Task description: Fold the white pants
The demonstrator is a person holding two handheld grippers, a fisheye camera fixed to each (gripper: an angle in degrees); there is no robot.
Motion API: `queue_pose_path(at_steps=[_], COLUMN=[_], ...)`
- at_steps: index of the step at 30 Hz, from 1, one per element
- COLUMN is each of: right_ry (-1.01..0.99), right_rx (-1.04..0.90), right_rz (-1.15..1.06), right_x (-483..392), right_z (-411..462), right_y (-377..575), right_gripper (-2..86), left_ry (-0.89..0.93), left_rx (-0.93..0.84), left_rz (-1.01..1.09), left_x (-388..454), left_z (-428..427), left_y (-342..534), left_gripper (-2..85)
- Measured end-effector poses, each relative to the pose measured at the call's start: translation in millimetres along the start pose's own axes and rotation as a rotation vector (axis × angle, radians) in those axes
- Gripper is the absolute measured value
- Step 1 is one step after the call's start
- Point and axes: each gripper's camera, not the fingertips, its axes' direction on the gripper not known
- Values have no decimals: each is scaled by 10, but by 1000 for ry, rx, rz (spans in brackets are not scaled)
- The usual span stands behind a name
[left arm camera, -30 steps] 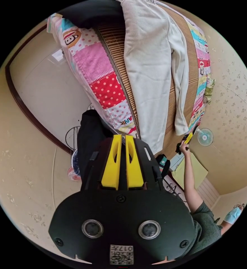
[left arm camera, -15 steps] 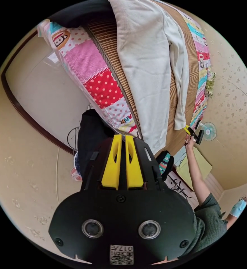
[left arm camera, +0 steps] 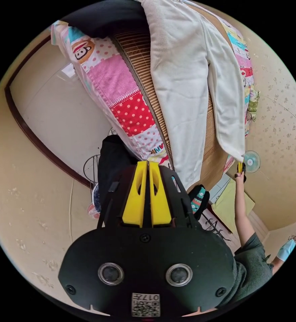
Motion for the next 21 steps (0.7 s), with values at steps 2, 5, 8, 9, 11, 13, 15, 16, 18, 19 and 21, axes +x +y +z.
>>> queue_pose_path(at_steps=[2, 5, 8, 9, 11, 13, 15, 16, 18, 19, 21], right_ry=[62, 114, 176, 217, 384, 675, 819, 841, 980, 1032, 1212], right_rx=[-3, -152, -437, -569, -724, -829, -796, -805, -836, -824, -740], right_rz=[70, -62, -252, -338, -474, -600, -830, -859, -901, -897, -749], right_x=[134, 151, 98, 62, 18, 73, 36, 33, 35, 46, 156], right_z=[12, 326, 946, 1212, 1567, 1872, 1960, 1975, 2025, 2023, 1904], right_y=[153, 678, 1563, 1948, 2530, 3041, 3452, 3483, 3398, 3340, 2964], right_gripper=[55, 54, 26, 21, 14, 10, 7, 7, 5, 5, 6], left_ry=[8, 60, 35, 23, -30, -66, -103, -128, -194, -211, -172], left_rx=[9, 51, 68, 64, 51, 10, -73, -167, -335, -368, -375], left_rz=[11, 57, 160, 186, 286, 346, 384, 401, 405, 442, 507], left_x=[35, 133, 396, 468, 775, 987, 1148, 1222, 1281, 1340, 1430], left_z=[11, 19, 93, 120, 284, 505, 816, 1081, 1485, 1617, 1652], left_y=[-57, -174, -400, -453, -661, -816, -939, -994, -997, -929, -807], left_gripper=[34, 47, 49, 49, 49, 49, 48, 47, 41, 28, 5])
